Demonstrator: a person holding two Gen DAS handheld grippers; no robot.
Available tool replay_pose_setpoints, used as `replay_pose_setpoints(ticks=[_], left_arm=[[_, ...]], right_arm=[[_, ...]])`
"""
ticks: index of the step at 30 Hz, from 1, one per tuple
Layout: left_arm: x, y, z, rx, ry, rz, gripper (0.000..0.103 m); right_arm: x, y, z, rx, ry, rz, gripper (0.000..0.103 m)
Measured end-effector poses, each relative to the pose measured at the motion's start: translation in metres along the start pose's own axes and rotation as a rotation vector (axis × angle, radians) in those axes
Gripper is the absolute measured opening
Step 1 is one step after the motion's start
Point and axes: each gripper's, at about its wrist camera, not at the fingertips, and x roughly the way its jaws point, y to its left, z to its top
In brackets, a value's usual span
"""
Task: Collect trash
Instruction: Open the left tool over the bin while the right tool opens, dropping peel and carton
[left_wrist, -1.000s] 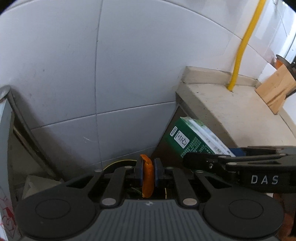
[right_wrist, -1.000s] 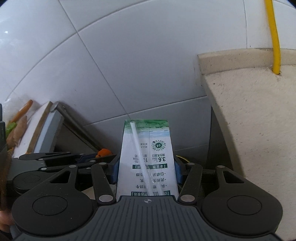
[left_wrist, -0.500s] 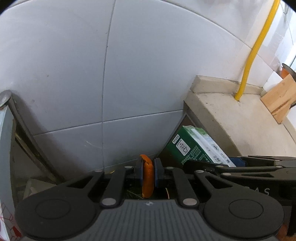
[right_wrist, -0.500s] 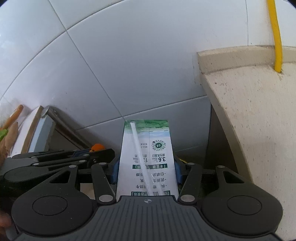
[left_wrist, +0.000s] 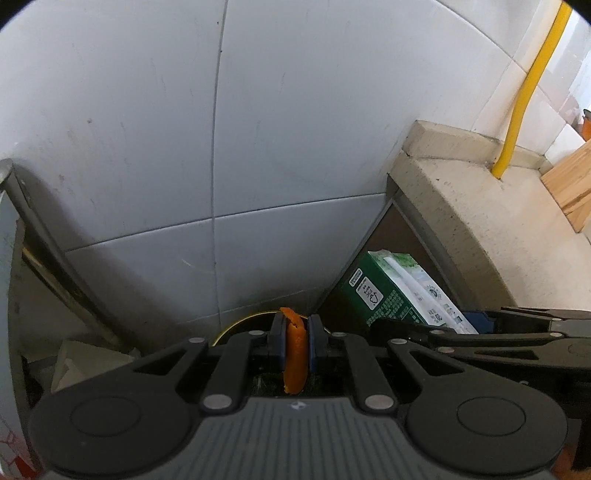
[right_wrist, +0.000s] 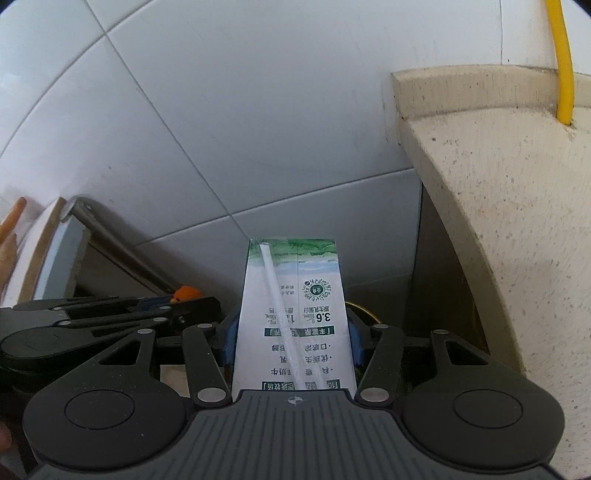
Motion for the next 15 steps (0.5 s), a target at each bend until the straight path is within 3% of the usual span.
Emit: replay_pose_setpoints(ticks=[10,15], left_arm=[[0.020,0.000,0.000,0.004,0.086,0.028,0.008],[0.032,0.003,0.000,-0.017,0.140,0.042,0.017]], right_arm=[[0.024,-0.007,-0.005,0.011,0.055,-0.019,0.061],[0.044,-0.015,-0.009,0.047,0.090,-0.028,0.062]])
